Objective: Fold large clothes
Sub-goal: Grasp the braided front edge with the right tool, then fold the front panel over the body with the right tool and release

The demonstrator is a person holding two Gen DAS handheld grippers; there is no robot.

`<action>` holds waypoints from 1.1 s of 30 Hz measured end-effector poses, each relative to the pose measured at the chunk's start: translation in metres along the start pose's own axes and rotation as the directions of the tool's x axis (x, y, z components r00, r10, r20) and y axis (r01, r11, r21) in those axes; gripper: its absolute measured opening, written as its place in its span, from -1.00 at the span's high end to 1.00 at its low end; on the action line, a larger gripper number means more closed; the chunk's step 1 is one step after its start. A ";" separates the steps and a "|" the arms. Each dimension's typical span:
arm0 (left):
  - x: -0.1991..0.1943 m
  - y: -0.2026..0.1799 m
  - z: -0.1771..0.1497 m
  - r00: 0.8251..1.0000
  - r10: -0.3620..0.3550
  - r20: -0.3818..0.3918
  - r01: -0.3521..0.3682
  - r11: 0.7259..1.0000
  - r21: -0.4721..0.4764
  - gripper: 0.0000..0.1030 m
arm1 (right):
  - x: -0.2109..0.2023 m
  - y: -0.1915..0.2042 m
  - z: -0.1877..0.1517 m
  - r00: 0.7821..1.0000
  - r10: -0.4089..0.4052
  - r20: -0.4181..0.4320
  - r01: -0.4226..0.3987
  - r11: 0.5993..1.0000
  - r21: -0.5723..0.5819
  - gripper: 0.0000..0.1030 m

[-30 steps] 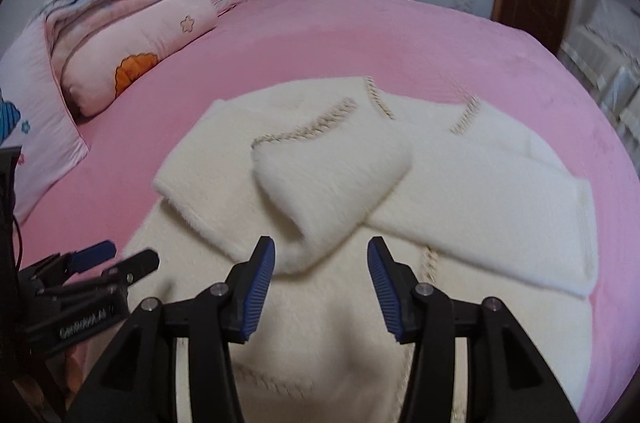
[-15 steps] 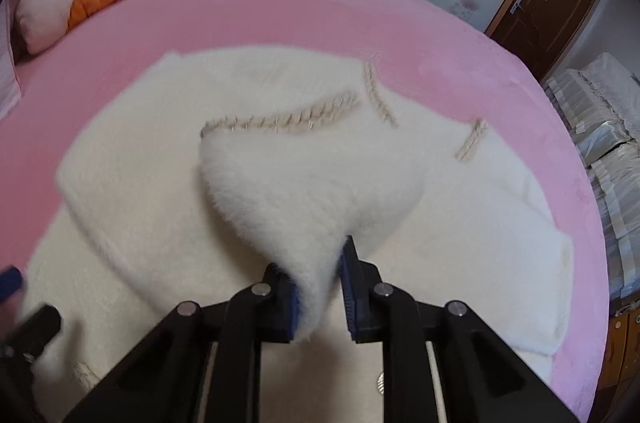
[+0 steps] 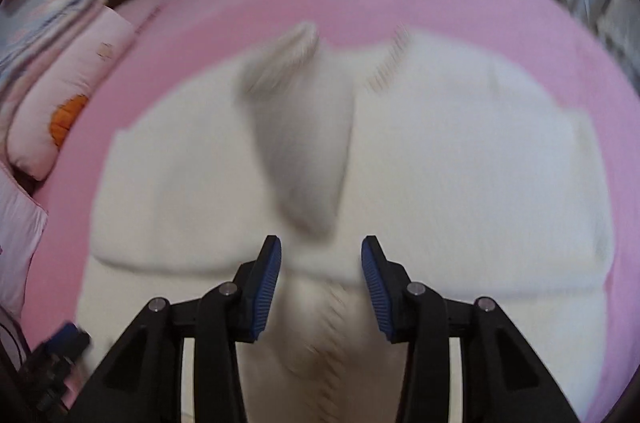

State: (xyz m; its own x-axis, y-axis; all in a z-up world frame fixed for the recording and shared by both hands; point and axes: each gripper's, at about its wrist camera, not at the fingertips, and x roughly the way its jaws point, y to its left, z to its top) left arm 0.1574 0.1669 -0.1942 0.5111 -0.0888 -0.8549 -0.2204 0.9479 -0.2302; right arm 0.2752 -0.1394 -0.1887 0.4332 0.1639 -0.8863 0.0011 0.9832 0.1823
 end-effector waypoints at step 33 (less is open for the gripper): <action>0.131 0.004 0.179 0.999 0.038 -0.026 -0.037 0.998 0.047 0.70 | 0.037 -0.049 0.092 0.985 0.098 0.142 -0.089 0.994 -0.065 0.70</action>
State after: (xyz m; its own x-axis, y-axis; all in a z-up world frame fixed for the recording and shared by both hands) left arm 0.3721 0.2141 -0.2236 0.4806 -0.0604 -0.8749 -0.1996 0.9639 -0.1762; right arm 0.3737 -0.1891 -0.1913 0.5552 0.2463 -0.7944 -0.0963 0.9678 0.2327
